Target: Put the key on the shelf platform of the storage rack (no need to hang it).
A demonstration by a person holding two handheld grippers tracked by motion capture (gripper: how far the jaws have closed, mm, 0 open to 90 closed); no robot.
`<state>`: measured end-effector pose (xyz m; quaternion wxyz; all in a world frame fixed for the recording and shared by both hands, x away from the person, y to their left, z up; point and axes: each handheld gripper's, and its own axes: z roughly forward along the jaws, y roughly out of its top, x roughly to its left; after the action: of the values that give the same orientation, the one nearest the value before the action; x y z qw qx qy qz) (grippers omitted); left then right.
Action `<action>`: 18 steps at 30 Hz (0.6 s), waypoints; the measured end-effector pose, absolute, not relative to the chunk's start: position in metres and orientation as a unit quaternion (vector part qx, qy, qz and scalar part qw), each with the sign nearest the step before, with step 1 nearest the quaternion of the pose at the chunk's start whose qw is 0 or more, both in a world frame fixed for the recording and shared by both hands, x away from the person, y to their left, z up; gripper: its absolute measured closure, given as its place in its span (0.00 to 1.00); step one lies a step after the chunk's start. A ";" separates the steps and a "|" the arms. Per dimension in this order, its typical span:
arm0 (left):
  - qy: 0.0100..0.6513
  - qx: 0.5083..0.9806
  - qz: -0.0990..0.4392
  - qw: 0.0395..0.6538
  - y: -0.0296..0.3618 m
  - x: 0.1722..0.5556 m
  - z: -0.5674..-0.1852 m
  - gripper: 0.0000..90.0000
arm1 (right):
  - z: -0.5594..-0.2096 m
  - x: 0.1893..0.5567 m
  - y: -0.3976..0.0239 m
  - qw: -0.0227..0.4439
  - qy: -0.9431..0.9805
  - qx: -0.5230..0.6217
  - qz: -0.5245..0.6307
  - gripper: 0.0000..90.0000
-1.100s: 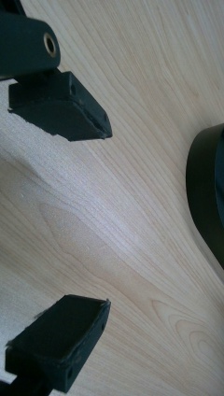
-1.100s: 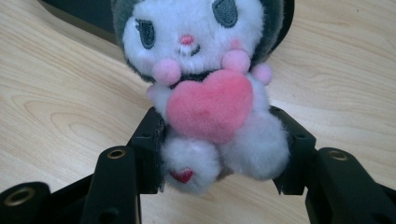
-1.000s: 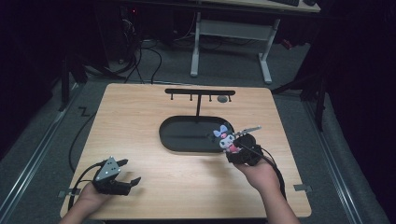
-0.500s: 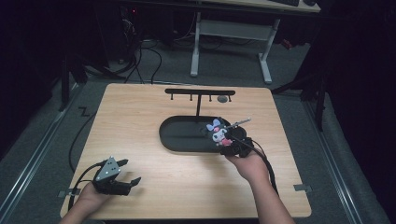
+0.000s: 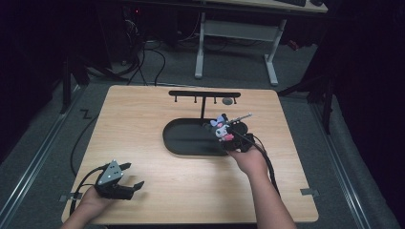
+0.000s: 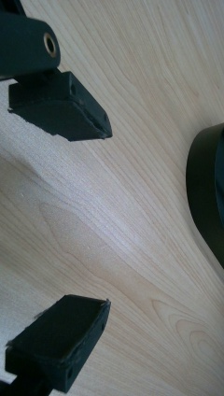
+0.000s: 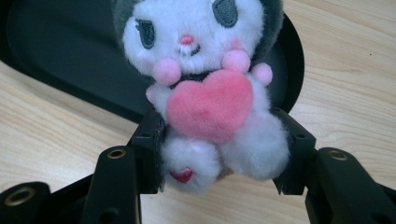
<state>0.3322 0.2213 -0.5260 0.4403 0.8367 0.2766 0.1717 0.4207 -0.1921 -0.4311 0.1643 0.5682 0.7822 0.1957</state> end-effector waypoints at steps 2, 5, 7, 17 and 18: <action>0.277 0.837 0.171 0.440 0.221 0.332 -0.526 0.17 | -0.434 0.425 -0.191 0.164 0.782 0.569 0.195 0.53; 0.277 0.837 0.171 0.440 0.221 0.332 -0.526 0.17 | -0.440 0.433 -0.188 0.161 0.779 0.575 0.193 0.53; 0.277 0.837 0.170 0.441 0.221 0.332 -0.526 0.17 | -0.441 0.434 -0.187 0.161 0.779 0.574 0.193 0.53; 0.277 0.837 0.169 0.441 0.222 0.333 -0.526 0.17 | -0.451 0.449 -0.179 0.155 0.777 0.580 0.189 0.53; 0.277 0.837 0.169 0.441 0.222 0.333 -0.526 0.17 | -0.451 0.451 -0.178 0.155 0.776 0.582 0.188 0.53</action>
<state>0.3328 0.2216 -0.5258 0.4410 0.8366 0.2775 0.1689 0.4511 -0.1777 -0.4509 0.1545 0.5822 0.7758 0.1878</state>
